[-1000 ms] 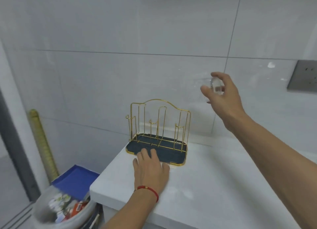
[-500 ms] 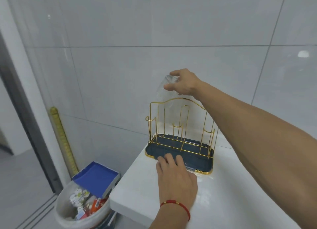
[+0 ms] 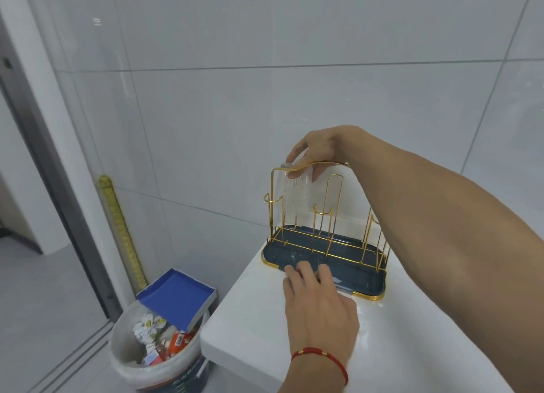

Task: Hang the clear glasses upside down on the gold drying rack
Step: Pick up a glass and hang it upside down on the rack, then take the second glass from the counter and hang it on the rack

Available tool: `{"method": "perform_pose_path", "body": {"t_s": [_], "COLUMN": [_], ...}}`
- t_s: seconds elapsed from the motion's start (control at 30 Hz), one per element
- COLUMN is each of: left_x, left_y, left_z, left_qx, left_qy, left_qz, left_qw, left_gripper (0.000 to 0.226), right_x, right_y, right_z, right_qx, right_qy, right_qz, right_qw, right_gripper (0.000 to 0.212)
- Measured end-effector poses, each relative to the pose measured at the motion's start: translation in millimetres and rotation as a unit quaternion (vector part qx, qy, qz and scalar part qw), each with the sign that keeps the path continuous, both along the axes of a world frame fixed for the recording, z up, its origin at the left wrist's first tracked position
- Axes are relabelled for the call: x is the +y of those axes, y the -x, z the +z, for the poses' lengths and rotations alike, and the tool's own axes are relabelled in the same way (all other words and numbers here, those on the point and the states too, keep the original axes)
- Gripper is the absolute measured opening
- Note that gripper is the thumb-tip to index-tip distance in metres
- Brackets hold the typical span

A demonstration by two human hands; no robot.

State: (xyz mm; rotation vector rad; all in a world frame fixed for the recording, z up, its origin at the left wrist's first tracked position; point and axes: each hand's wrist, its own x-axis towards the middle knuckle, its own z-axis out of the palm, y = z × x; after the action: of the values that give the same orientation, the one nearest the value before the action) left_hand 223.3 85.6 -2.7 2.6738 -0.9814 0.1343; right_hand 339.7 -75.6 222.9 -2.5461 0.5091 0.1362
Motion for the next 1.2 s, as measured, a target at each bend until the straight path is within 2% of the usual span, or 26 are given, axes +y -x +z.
{"method": "perform_pose_path", "body": {"t_s": [0.17,0.23,0.3,0.37,0.5,0.67,0.77,0.9,0.97,1.07,1.2], "left_x": [1.8,2.8,2.9,3.2,5.2,7.6,13.5,10.6,-9.9,-52.9,-103.0], "left_y": [0.0,0.3,0.4,0.8,1.2,2.6,6.8,31.7,66.3,147.7,242.9], "left_z": [-0.8,-1.1,-1.8,-1.6,-0.2,2.7,6.1,15.4,24.5,31.7,27.0], "left_qx": [-0.008,-0.016,-0.021,-0.024,-0.039,-0.055,-0.08,-0.066,-0.042,0.031,0.067], "left_qy": [0.01,0.013,0.014,0.016,0.051,0.084,0.088,0.158,0.2,0.245,0.237], "left_qz": [0.002,0.002,0.004,0.006,0.011,0.005,-0.026,-0.141,-0.193,-0.282,-0.362], "left_qw": [1.0,1.0,1.0,1.0,0.998,0.995,0.993,0.975,0.96,0.927,0.899], "left_gripper": [0.045,0.043,0.043,0.042,0.039,0.042,0.044,0.036,0.035,0.036,0.044], "right_x": [2.2,-3.7,-9.5,-15.2,-13.3,-2.3,0.5,-3.6,-6.7,-11.4,-17.5], "right_y": [-6.1,-5.3,-0.6,8.3,54.4,160.9,234.8,338.0,384.2,444.6,506.4], "right_z": [0.6,-1.1,-3.6,-5.5,-4.6,-17.4,-50.6,-120.8,-152.1,-184.3,-199.7], "right_qx": [0.028,0.01,-0.03,-0.094,-0.263,-0.437,-0.428,-0.307,-0.269,-0.296,-0.371], "right_qy": [-0.026,-0.041,-0.052,-0.053,-0.054,0.058,0.103,0.144,0.129,0.09,0.052], "right_qz": [0.017,0.012,0.008,0.005,-0.024,-0.062,-0.088,-0.126,-0.183,-0.316,-0.464], "right_qw": [0.999,0.999,0.998,0.994,0.963,0.896,0.893,0.932,0.937,0.897,0.802], "right_gripper": [0.1,0.088,0.055,0.036,0.026,0.029,0.03,0.03,0.029,0.031,0.031]}}
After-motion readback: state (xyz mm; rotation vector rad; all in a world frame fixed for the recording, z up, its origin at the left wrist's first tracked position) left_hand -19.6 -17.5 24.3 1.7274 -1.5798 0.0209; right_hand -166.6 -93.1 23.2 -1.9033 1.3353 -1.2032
